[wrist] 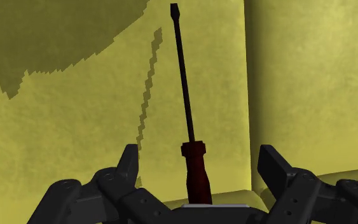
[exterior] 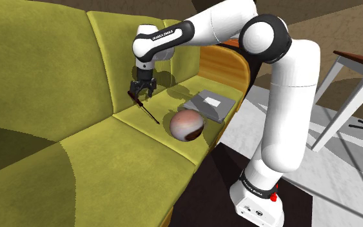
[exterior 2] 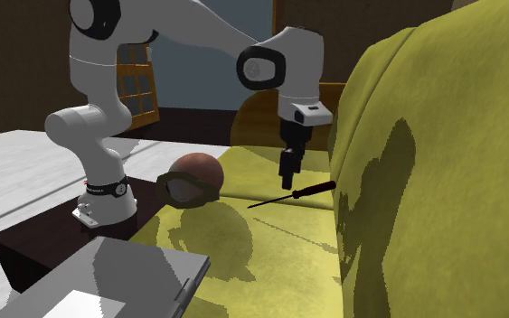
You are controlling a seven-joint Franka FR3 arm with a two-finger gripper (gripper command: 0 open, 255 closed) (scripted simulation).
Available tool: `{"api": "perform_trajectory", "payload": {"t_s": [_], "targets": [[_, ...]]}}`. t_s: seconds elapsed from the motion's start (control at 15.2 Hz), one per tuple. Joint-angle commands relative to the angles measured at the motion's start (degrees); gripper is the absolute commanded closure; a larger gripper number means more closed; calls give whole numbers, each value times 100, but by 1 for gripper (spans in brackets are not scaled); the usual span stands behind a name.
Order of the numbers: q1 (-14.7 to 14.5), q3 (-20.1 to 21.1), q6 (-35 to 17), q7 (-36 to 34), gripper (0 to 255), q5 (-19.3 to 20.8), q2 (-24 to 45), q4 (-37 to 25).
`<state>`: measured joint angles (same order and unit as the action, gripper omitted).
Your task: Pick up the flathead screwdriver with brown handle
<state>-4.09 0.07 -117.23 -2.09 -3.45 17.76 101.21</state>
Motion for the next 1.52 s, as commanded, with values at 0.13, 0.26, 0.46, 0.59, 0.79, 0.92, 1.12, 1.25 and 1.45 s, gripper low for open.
{"api": "perform_trajectory", "payload": {"t_s": [0.13,0.26,0.46,0.59,0.79,0.92,1.12,1.25,1.45], "targets": [[-11,12,-206,13,0,-3,299,-121],[-12,13,-336,21,0,-7,363,-54],[-12,15,-501,31,0,-12,451,23],[-14,16,-506,27,255,-12,453,26],[-14,16,-507,28,255,-12,450,30],[-15,16,-504,27,255,-12,450,27],[-14,16,-504,28,255,-12,448,29],[-11,15,-436,27,255,-10,417,-7],[-11,13,-242,15,255,-4,319,-103]]}}
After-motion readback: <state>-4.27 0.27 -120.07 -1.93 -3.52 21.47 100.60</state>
